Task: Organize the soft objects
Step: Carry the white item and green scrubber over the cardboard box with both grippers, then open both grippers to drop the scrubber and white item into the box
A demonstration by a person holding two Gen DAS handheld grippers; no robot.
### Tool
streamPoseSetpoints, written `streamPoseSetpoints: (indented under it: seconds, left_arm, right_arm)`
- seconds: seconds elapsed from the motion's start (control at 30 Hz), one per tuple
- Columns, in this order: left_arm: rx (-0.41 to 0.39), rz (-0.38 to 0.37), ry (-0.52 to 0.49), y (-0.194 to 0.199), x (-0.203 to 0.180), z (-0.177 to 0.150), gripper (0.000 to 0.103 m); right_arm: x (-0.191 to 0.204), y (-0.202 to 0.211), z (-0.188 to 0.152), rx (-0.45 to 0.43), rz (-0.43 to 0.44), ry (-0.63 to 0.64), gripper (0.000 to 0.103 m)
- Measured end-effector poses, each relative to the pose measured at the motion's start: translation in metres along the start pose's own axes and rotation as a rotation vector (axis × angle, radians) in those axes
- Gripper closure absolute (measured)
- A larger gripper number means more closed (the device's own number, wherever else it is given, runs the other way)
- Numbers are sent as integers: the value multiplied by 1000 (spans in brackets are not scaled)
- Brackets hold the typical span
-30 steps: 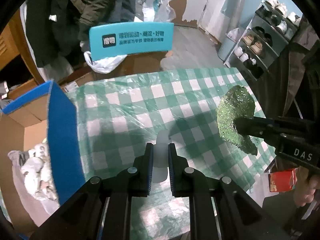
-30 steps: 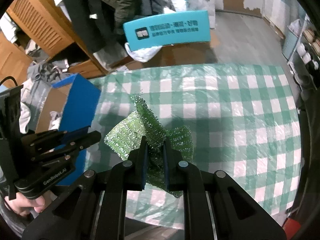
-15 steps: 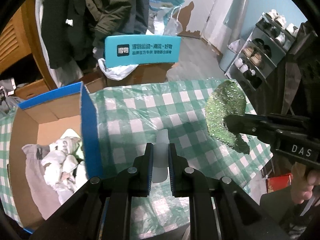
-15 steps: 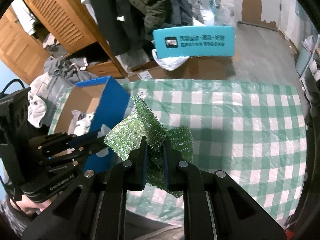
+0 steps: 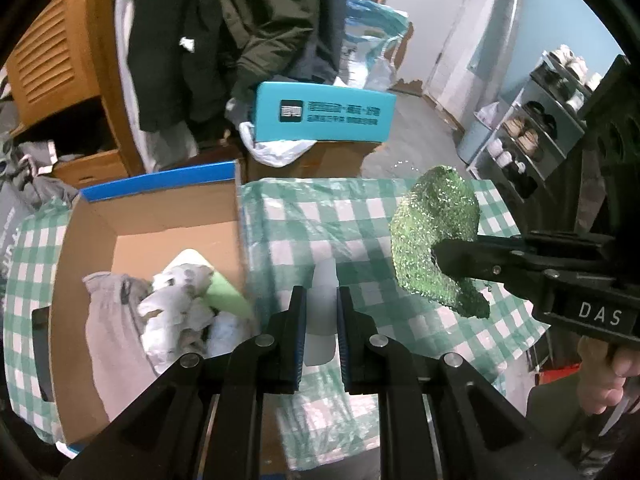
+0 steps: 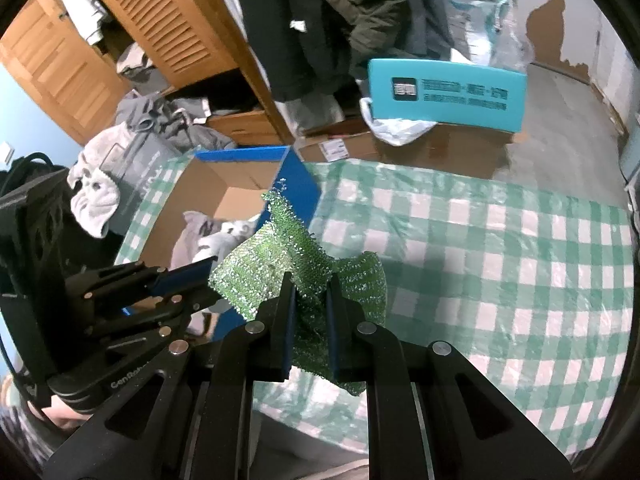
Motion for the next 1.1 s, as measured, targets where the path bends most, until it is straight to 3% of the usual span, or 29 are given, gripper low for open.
streamPoseSetpoints:
  seconds: [1.1]
  left_arm:
    - [-21,79,213,31,141,-31,88]
  right_arm:
    - [126,-85,32,121,54,150,91]
Point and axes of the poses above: each gripper's, at about its wrist camera, not at the fingertips, and y roughly against the way its jaws point, x to its left, z to its top, the point moved 4 cm from there along -y, roughly the way its jaws point, and after that the axes turned 4 degrees about -z, right-handed, at the moved point
